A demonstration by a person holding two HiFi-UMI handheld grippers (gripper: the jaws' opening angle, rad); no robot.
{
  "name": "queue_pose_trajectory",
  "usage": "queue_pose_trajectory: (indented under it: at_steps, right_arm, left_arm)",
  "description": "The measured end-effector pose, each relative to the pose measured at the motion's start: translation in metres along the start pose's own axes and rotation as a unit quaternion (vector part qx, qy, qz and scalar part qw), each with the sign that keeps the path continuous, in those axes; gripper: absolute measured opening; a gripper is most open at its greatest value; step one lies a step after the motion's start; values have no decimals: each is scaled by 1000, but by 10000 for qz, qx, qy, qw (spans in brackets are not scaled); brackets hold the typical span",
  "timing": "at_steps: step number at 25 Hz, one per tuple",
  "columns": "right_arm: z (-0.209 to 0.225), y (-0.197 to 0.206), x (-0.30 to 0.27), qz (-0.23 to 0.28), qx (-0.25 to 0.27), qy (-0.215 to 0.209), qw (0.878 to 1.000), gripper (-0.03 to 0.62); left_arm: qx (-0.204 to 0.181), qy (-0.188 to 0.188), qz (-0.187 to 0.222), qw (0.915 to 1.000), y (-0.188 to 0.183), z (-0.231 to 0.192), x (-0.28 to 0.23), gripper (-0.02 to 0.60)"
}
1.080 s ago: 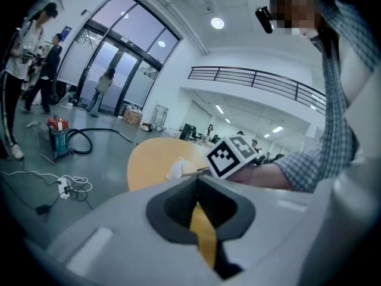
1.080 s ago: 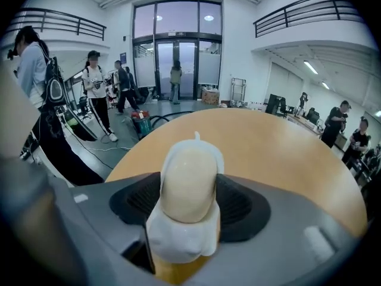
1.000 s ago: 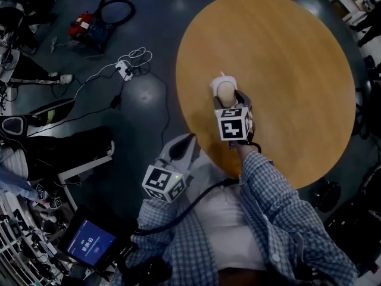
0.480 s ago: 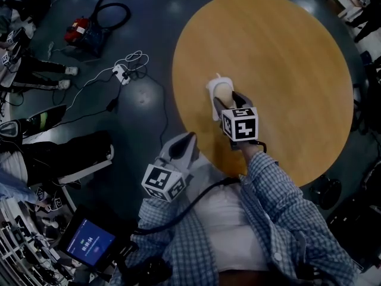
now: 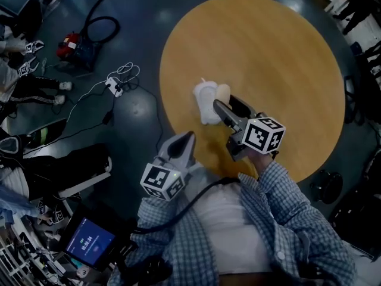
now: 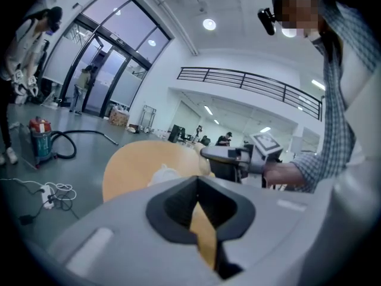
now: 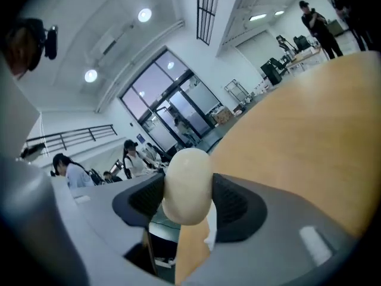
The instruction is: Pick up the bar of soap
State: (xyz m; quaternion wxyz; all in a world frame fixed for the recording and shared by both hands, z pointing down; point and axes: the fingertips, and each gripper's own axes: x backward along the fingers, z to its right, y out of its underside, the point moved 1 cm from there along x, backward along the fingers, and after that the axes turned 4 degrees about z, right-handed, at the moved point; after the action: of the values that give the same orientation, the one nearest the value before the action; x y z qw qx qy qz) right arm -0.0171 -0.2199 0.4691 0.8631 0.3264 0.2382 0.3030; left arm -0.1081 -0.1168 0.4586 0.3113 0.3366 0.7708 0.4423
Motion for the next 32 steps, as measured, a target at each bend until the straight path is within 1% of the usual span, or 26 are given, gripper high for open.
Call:
queue_pose_trajectory:
  at_steps: [2, 4, 12, 19, 22, 32]
  right_arm:
    - [-3, -10, 13, 258, -342, -192, 9989, 262]
    - [-3, -19, 26, 474, -565, -313, 9968, 262]
    - [-1, -28, 58, 866, -1095, -480, 9890, 262]
    - [-1, -24, 64, 864, -1212, -477, 9877, 261]
    - [-2, -24, 64, 884, -1288, -579, 9860, 261]
    - [-1, -20, 66, 782, -1249, -534, 9876, 259]
  left_arm:
    - [-25, 69, 6, 10000, -1, 3, -6, -2]
    - [-52, 144, 8, 9999, -2, 7, -12, -2]
    - [-133, 310, -6, 9994, -6, 19, -28, -2]
    - [-188, 356, -32, 9992, -7, 25, -30, -2]
    - [-191, 333, -31, 9993, -8, 25, -32, -2]
    - [-203, 319, -43, 9993, -7, 27, -29, -2]
